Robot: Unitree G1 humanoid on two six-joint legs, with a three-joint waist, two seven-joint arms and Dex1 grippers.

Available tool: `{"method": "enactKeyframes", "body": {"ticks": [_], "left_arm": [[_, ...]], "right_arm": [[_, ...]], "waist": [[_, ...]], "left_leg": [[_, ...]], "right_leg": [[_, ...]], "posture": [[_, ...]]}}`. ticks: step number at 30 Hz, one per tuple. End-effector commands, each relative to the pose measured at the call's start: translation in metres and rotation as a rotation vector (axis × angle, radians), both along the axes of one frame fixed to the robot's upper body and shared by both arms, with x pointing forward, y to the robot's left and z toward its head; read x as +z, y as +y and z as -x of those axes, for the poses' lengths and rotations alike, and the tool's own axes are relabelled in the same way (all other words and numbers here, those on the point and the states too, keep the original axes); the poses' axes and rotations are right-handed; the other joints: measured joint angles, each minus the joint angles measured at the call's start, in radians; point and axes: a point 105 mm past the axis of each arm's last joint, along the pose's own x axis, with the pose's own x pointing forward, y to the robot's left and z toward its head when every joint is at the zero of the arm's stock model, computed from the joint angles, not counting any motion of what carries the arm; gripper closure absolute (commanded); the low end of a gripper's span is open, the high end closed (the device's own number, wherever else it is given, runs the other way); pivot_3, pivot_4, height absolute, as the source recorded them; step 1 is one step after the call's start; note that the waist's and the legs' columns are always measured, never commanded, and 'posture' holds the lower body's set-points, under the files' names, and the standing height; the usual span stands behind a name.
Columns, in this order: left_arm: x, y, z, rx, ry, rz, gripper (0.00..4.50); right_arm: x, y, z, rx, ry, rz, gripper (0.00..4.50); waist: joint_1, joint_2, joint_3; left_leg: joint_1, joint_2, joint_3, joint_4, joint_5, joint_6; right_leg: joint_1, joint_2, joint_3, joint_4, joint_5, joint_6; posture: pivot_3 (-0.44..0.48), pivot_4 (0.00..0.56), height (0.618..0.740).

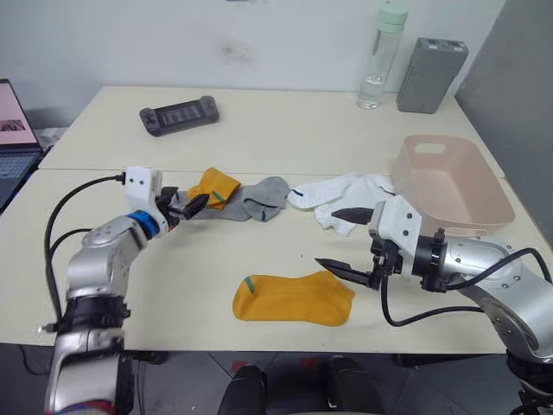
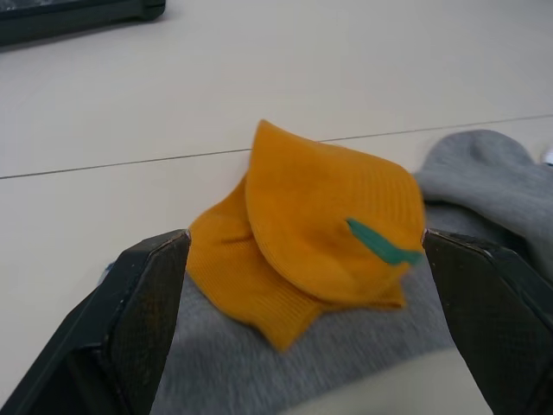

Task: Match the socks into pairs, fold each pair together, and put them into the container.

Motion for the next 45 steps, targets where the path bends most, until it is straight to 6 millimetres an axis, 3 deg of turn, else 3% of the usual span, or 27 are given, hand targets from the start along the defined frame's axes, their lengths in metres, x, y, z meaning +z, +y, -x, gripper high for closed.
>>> {"method": "enactKeyframes", "body": {"ticks": [1,4,8,11,19,23,33,38,41,45], "left_arm": [[0.0,-0.008,-0.008,0.01,0.022,0.017,0.03],[-0.003,-0.018,-0.013,-0.013,0.05,0.014,0.03],[-0.007,-0.014,-0.018,0.031,0.084,0.023,0.2],[-0.005,-0.018,-0.019,0.024,0.076,0.032,0.88],[0.0,-0.016,-0.017,0.037,0.063,0.081,3.4],[0.012,-0.013,-0.013,0.036,0.018,0.106,4.49],[0.046,-0.016,0.018,-0.08,-0.029,0.175,4.49],[0.075,-0.043,0.059,-0.384,0.075,0.403,4.49],[0.078,-0.051,0.077,-0.488,0.177,0.469,4.49],[0.085,-0.076,0.095,-0.641,0.248,0.495,4.49]], "right_arm": [[0.006,0.001,0.002,0.001,-0.041,0.006,0.0],[0.005,0.0,0.003,-0.003,-0.037,0.014,0.0],[0.005,0.0,0.004,-0.005,-0.034,0.019,0.0],[0.005,0.0,0.005,-0.004,-0.032,0.022,0.0],[0.005,0.001,0.006,0.003,-0.023,0.029,0.0],[0.005,0.001,0.006,0.003,-0.023,0.03,0.0],[0.005,0.0,0.006,-0.001,-0.017,0.024,0.0],[0.005,-0.001,0.005,0.0,-0.016,0.02,0.0],[0.005,-0.001,0.004,-0.001,-0.015,0.019,0.0],[0.005,-0.003,0.004,-0.004,-0.012,0.018,0.0]], "waist": [[0.0,0.0,0.0],[-0.002,0.0,0.0],[-0.005,0.0,0.0],[-0.003,0.0,0.0],[-0.003,0.0,0.0],[-0.002,0.0,0.0],[-0.003,0.0,0.0],[-0.004,0.0,0.0],[-0.005,0.0,0.0],[-0.004,0.0,0.0]], "left_leg": [[0.0,0.0,0.0,0.0,0.0,0.0],[0.0,0.0,0.0,0.0,0.0,0.0],[0.0,0.0,0.0,0.0,0.0,0.0],[0.001,0.0,-0.001,0.0,0.0,0.0],[0.0,0.0,-0.001,0.0,0.0,0.0],[0.0,0.0,-0.001,0.0,0.0,0.0],[0.0,0.001,-0.001,0.0,0.0,-0.001],[0.0,0.001,-0.001,0.0,0.0,-0.001],[0.0,0.001,-0.001,0.0,0.0,-0.001],[0.001,0.001,-0.001,0.0,0.0,-0.001]], "right_leg": [[0.0,0.0,0.0,0.0,0.0,0.0],[0.0,0.0,0.0,0.0,0.0,0.0],[0.0,0.0,0.0,0.001,0.0,0.0],[0.0,0.0,0.0,0.002,0.0,0.0],[0.0,0.0,0.0,0.001,0.0,0.0],[0.0,0.0,0.0,0.001,0.0,0.0],[0.0,0.0,0.0,0.001,0.0,0.0],[0.0,0.0,0.0,0.001,0.0,0.0],[0.0,0.0,0.0,0.001,0.0,0.0],[0.0,0.0,0.0,0.002,-0.001,0.001]], "posture": [[0.0,0.15,0.74],[0.0,0.15,0.74],[0.0,0.15,0.74],[0.0,0.15,0.74],[0.0,0.15,0.74],[0.0,0.15,0.74],[0.0,0.15,0.74],[0.0,0.15,0.74],[0.0,0.15,0.74],[0.0,0.15,0.74]]}}
